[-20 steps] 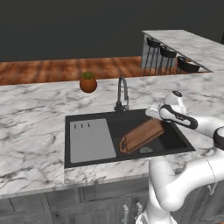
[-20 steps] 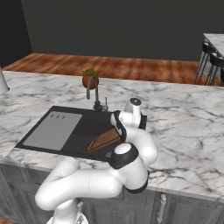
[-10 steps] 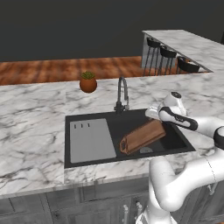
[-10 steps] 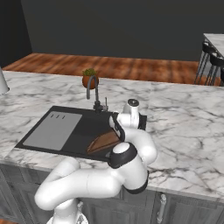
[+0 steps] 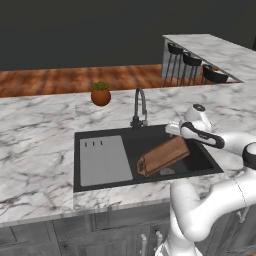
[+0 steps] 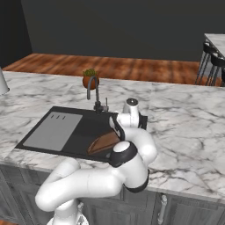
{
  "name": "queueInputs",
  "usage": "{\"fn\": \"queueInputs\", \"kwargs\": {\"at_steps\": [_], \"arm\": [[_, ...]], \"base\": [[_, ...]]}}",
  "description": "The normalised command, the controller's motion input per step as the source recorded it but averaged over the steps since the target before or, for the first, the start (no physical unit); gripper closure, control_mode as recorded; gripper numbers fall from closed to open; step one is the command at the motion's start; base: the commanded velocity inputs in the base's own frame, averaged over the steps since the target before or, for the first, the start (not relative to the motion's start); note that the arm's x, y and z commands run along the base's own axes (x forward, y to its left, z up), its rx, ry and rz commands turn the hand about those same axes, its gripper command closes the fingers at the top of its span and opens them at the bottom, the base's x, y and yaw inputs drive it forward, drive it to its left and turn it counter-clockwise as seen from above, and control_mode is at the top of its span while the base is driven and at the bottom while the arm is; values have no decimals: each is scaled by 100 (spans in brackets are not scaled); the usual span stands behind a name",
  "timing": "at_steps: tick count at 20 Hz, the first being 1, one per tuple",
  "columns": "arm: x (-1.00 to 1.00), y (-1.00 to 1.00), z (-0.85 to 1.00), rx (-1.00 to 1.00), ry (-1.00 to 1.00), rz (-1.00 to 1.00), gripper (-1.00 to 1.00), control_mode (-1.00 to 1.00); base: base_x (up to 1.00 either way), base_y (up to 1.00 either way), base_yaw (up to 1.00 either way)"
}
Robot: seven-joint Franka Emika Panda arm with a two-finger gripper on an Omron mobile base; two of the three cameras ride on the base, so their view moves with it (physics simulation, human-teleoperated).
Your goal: Move the cutting board and knife to the sink. Then move spray from the cabinet to the counter.
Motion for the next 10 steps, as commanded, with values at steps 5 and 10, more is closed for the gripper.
{"fn": "queueInputs", "kwargs": {"at_steps": [5,10], "arm": [[2,-3,7,-16,0,0,-100,-100],[0,-3,9,-20,0,0,-100,-100]], "base": [[0,0,0],[0,0,0]]}}
